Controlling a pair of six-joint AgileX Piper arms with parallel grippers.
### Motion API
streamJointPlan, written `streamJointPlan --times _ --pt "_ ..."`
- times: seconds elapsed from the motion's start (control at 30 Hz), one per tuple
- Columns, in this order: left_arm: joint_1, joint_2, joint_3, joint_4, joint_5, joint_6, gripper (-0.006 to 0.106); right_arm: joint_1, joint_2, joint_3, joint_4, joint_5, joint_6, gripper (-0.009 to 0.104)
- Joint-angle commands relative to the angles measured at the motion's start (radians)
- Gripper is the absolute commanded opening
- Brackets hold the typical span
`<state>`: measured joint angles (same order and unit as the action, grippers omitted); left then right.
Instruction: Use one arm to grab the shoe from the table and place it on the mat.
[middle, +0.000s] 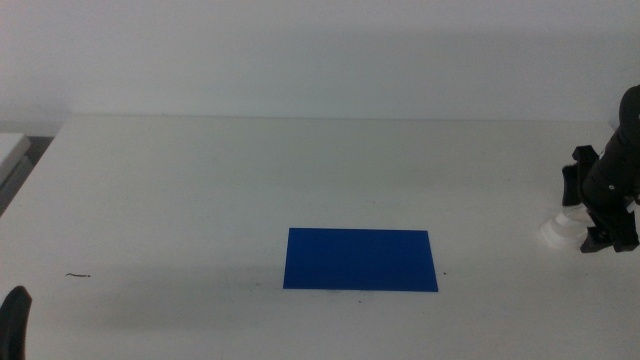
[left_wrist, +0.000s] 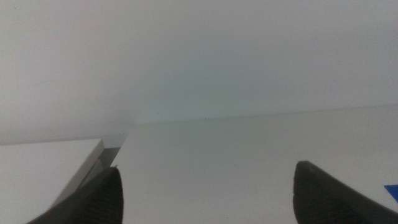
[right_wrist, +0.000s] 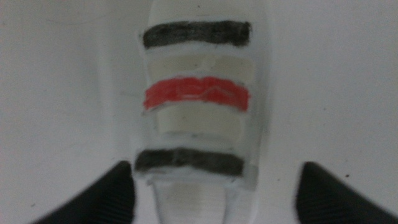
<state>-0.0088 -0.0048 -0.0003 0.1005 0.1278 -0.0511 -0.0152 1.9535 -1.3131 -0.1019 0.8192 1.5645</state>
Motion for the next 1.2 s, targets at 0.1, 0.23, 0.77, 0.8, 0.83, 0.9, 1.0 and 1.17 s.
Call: streamJointPlan --times 0.1,0.23,0.77,0.8,0.83,0.9,1.0,1.17 --pt "0.0 0.005 0.0 -0.004 -0.012 -0.003 0.094 -0.006 0.005 -0.007 -0.031 0.061 0.005 0.005" --pt "0.0 0.005 0.0 -0.004 -0.012 -0.003 0.094 0.048 -0.032 -0.054 -0.03 0.122 -0.012 0.002" --pt "0.0 0.005 0.0 -0.004 -0.012 -0.003 0.094 0.69 0.077 -0.461 -0.124 0.334 0.294 0.004" --pt "0.0 0.005 0.0 -0.004 -0.012 -0.003 0.094 0.703 0.088 -0.465 -0.117 0.344 0.279 0.004" --pt "0.0 0.005 0.0 -0.004 -0.012 -0.003 0.094 0.712 0.092 -0.465 -0.115 0.339 0.253 0.004" --pt "0.0 0.005 0.0 -0.004 -0.012 -0.003 0.094 0.723 0.102 -0.463 -0.119 0.326 0.065 0.004" --pt "0.0 0.005 0.0 -0.004 -0.012 -0.003 0.094 0.729 0.104 -0.463 -0.116 0.264 -0.552 0.003" --pt "0.0 0.005 0.0 -0.004 -0.012 -0.003 0.094 0.731 0.104 -0.463 -0.029 0.296 -1.321 0.003"
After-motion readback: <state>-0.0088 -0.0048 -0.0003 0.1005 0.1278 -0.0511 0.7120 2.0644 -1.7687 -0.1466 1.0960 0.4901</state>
